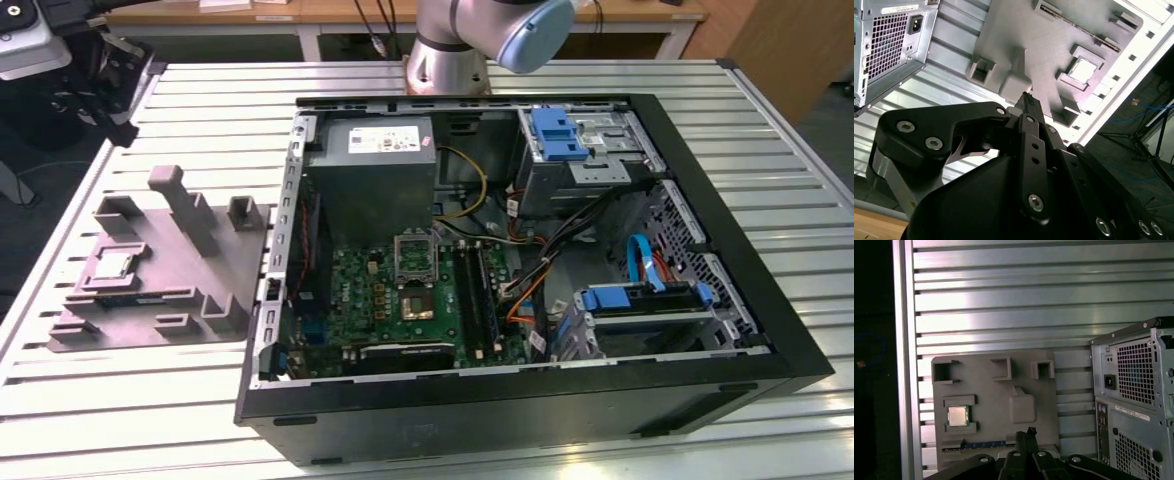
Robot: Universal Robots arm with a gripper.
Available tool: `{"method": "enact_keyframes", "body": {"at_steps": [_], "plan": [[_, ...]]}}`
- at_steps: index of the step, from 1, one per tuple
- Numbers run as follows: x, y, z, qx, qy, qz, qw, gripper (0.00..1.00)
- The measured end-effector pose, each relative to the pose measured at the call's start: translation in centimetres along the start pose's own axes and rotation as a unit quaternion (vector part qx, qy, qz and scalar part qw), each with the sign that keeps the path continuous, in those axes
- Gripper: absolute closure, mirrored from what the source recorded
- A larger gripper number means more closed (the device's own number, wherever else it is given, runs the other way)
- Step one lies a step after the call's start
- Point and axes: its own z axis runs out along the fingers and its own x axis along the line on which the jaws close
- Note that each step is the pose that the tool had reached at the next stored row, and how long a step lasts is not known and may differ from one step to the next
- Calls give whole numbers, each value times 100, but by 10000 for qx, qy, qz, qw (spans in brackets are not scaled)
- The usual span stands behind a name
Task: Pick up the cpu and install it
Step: 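Reach for the cpu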
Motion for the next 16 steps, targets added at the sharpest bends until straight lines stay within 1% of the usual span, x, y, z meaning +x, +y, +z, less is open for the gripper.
{"method": "enact_keyframes", "body": {"at_steps": [16], "plan": [[53, -4, -1, 0, 0, 0, 10000, 89]]}}
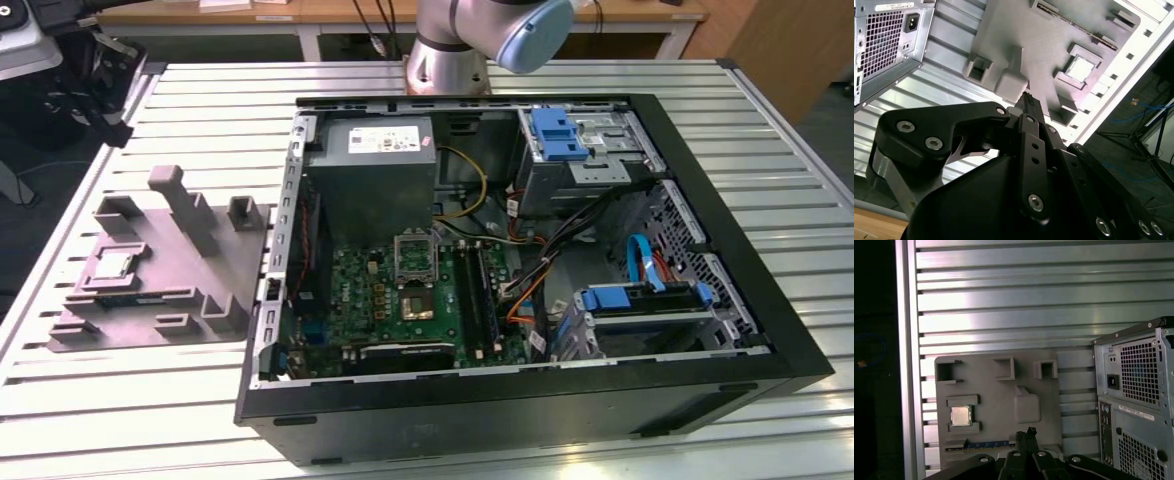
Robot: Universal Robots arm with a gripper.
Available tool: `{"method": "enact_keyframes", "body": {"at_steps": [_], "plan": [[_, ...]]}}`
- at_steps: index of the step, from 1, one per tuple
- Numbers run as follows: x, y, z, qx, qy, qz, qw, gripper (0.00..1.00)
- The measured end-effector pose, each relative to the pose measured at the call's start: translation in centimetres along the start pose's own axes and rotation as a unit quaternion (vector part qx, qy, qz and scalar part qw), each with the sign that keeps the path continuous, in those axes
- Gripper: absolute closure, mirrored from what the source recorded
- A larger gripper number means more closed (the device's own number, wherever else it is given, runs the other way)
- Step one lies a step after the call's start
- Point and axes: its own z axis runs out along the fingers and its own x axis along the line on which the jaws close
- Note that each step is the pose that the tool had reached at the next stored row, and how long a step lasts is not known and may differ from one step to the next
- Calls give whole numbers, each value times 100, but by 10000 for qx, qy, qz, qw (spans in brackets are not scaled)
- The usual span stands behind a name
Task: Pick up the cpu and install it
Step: 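Reach for the cpu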
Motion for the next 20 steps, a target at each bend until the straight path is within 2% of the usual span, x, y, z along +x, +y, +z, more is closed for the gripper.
{"method": "enact_keyframes", "body": {"at_steps": [6, 13, 20], "plan": [[28, -2, -1, 0, 0, 0, 10000, 89], [102, -8, -2, 0, 0, 0, 10000, 89], [133, -10, -2, 0, 0, 0, 10000, 89]]}}
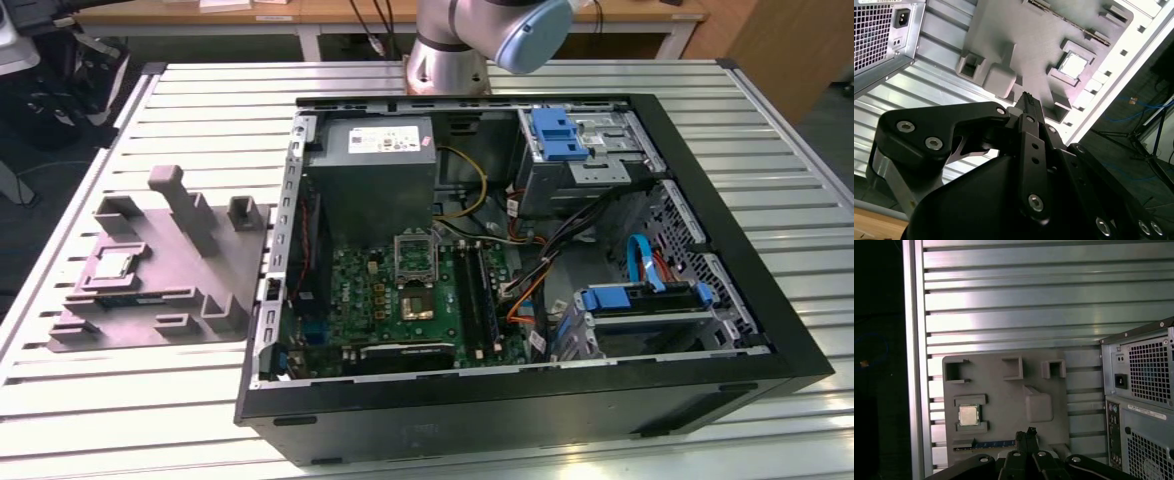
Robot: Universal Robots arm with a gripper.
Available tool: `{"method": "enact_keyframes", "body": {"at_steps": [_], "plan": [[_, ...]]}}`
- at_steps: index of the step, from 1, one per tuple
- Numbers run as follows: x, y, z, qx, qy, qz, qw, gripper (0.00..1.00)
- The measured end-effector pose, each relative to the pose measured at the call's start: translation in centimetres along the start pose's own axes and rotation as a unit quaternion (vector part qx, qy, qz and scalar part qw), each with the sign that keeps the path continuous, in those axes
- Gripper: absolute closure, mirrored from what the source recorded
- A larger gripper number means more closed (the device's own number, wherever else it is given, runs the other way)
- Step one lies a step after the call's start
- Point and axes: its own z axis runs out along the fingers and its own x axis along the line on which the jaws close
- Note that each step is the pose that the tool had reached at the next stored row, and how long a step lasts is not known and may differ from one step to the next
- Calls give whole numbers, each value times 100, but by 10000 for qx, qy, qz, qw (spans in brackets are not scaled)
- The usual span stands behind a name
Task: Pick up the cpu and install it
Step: 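Reach for the cpu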
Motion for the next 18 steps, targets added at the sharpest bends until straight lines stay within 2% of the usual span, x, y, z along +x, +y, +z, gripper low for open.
{"method": "enact_keyframes", "body": {"at_steps": [18], "plan": [[46, -4, -1, 0, 0, 0, 10000, 89]]}}
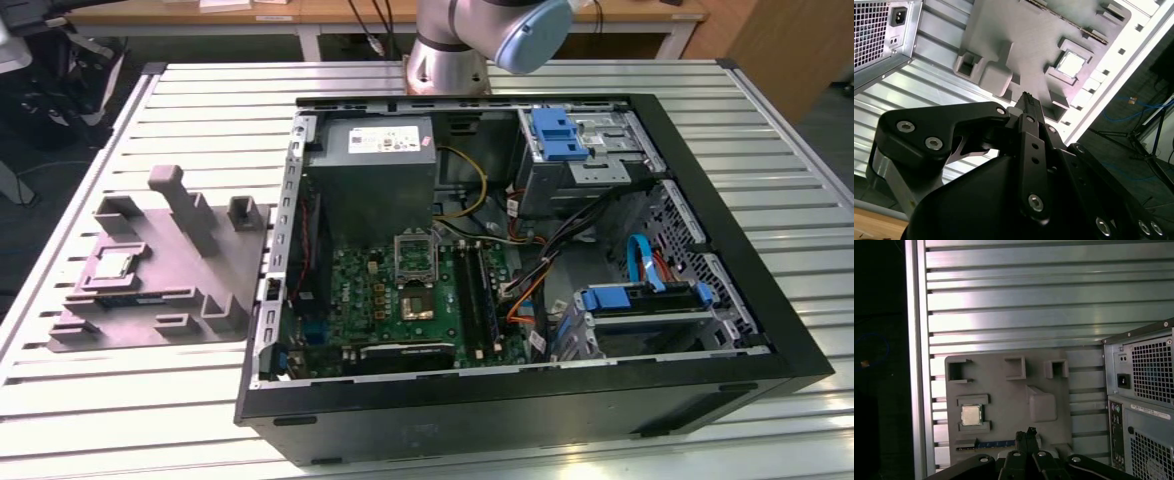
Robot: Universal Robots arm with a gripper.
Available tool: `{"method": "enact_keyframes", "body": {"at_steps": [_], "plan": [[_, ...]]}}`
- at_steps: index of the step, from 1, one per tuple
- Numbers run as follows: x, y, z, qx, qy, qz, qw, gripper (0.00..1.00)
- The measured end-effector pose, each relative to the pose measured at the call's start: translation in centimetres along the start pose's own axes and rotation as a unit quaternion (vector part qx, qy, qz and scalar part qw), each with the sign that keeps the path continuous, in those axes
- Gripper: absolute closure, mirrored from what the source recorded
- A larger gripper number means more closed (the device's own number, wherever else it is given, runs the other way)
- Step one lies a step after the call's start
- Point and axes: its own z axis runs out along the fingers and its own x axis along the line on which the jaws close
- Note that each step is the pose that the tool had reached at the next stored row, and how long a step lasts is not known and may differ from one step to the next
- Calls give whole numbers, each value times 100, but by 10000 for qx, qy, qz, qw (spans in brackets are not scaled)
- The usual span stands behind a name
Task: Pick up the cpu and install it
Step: 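Reach for the cpu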
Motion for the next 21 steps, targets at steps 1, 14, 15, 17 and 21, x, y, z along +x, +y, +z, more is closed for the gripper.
{"method": "enact_keyframes", "body": {"at_steps": [1, 14, 15, 17, 21], "plan": [[3, 0, 0, 0, 0, 0, 10000, 89], [31, -2, 0, 0, -1, 0, 10000, 89], [34, -3, -1, 0, 0, 0, 10000, 89], [39, -3, -1, 0, 0, 0, 10000, 89], [51, -4, -1, 0, 0, 0, 10000, 89]]}}
